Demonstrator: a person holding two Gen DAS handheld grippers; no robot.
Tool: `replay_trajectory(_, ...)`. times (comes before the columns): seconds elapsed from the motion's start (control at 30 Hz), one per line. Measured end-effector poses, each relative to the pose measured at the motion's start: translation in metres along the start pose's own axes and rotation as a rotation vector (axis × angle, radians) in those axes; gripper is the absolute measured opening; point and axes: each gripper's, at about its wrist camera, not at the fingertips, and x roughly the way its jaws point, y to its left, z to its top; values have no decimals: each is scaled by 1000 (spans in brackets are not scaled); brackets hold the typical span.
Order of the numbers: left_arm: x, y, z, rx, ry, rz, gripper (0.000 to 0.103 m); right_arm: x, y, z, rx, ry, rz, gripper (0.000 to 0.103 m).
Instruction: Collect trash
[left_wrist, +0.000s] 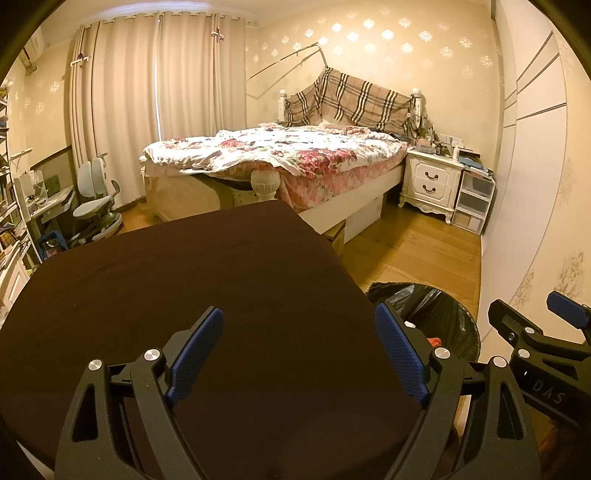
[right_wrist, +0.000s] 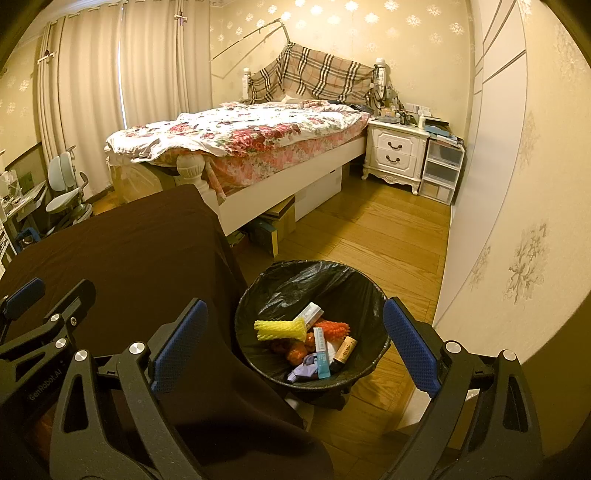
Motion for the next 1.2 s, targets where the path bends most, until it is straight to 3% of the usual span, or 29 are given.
replay_trajectory(1.2, 0, -3, -10, -7, 5, -4, 84, 0, -1, 0, -1, -2, 1, 94)
